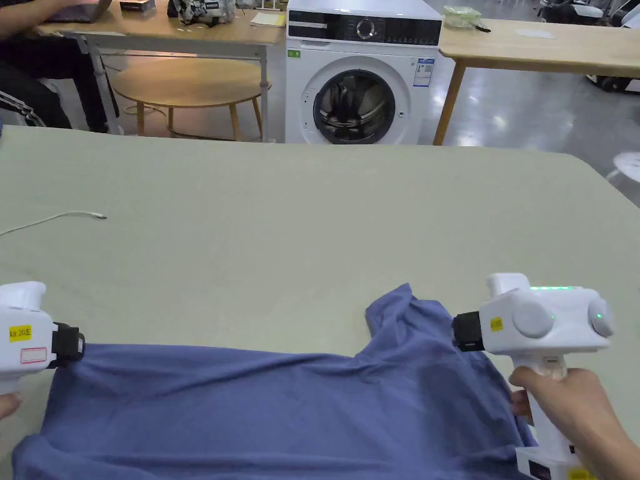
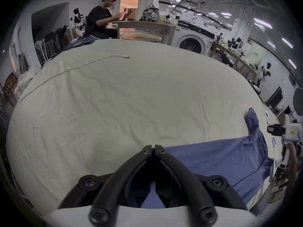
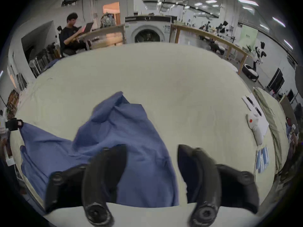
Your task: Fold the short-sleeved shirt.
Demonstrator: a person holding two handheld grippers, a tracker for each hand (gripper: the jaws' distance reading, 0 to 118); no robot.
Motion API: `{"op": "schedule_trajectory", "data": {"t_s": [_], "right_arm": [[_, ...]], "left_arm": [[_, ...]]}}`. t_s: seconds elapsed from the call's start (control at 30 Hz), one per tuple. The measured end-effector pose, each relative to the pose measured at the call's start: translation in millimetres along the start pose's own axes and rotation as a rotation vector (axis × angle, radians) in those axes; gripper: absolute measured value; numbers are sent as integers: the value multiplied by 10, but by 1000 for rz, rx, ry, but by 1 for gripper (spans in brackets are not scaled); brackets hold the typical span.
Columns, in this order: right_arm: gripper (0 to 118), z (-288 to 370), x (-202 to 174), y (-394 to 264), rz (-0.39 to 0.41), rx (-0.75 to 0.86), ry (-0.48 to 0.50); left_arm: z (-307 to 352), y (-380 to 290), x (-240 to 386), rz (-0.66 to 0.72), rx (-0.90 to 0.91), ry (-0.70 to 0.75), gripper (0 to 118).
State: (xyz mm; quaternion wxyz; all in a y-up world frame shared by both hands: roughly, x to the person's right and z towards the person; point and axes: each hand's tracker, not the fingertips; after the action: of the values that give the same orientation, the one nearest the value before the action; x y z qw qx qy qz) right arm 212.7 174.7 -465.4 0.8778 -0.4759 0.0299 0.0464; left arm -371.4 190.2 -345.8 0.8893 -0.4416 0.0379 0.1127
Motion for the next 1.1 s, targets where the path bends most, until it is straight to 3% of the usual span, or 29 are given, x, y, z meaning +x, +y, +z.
{"op": "schedule_trajectory", "data": {"t_s": [0.2,0.33,0.47,0.53,0.57,0.6,0.93,1.1], "right_arm": [[73,-447,26,155,43,-77,-23],[73,-687,41,143,-1,-147,53],[66,-614,-66,54,9,-126,7],[31,-546,-135,45,24,-114,3],[2,-530,-153,44,32,-106,2],[0,-535,-160,58,45,-98,-3],[0,25,-53,-44,-13,55,39],[0,499,5,-261,1,98,43]], "left_arm": [[19,-70,4,5,-3,1,0],[19,-110,16,-2,-8,8,0],[20,-137,18,-6,-14,10,0],[23,-148,28,-13,-15,12,0],[21,-153,29,-14,-15,12,0],[15,-160,29,-12,-17,12,0],[228,-229,0,0,7,-8,0],[477,-296,-29,13,41,-21,0]]}}
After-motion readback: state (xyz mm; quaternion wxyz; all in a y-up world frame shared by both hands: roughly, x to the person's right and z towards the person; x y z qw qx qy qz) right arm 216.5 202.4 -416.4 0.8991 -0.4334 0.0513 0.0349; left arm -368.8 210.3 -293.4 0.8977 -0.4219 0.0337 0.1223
